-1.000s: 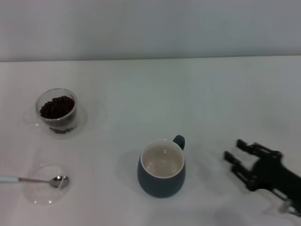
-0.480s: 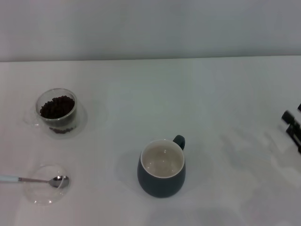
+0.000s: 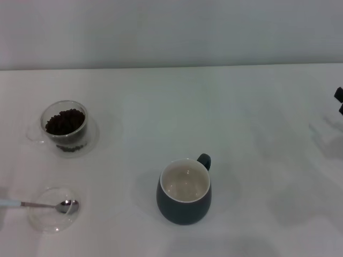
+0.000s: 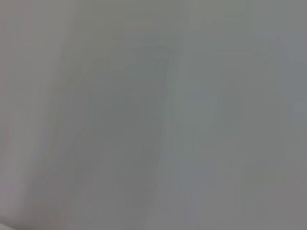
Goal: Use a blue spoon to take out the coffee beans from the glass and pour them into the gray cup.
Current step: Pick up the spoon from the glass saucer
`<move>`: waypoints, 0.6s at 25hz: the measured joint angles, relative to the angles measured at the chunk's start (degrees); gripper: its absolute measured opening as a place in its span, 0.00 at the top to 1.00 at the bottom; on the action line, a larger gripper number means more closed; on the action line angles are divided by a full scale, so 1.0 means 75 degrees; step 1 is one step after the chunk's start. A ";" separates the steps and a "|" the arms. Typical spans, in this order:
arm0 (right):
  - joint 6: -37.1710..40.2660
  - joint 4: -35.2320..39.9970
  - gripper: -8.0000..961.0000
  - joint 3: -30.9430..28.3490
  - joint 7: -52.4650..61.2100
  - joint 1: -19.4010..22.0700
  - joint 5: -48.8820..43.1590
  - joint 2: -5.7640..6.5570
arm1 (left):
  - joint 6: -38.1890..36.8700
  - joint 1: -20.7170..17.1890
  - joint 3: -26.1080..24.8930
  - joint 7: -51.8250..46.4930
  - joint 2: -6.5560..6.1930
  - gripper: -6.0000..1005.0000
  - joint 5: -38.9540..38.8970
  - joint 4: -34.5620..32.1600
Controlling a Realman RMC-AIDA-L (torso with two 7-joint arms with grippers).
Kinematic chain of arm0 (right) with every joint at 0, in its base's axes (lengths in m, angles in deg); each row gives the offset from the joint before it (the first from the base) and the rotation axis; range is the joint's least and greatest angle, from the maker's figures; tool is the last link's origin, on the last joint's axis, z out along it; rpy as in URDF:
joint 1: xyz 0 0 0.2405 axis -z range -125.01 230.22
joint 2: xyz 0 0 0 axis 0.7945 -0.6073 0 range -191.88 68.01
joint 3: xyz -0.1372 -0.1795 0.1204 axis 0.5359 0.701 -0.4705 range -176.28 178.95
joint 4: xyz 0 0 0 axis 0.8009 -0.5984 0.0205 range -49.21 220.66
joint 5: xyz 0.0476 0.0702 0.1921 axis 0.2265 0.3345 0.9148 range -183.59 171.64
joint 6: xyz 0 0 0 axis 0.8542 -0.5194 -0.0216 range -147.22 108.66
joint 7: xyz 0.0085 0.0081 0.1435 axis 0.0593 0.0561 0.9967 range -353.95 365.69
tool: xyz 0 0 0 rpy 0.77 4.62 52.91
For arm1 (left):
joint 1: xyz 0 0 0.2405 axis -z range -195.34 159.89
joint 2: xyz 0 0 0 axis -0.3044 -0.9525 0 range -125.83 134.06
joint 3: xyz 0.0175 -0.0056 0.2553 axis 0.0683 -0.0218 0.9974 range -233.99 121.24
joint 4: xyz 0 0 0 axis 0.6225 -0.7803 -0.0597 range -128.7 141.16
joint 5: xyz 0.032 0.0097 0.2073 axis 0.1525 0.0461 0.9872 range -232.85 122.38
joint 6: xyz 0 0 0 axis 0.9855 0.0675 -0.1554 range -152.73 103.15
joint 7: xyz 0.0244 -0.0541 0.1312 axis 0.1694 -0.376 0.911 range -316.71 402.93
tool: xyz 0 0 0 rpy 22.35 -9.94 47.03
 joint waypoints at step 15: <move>-0.0322 0.0047 0.51 -0.0441 -0.0963 -0.0011 -0.0001 -0.0045 | 0.0479 -0.0091 0.0168 -0.0601 0.0049 0.13 0.0019 0.0757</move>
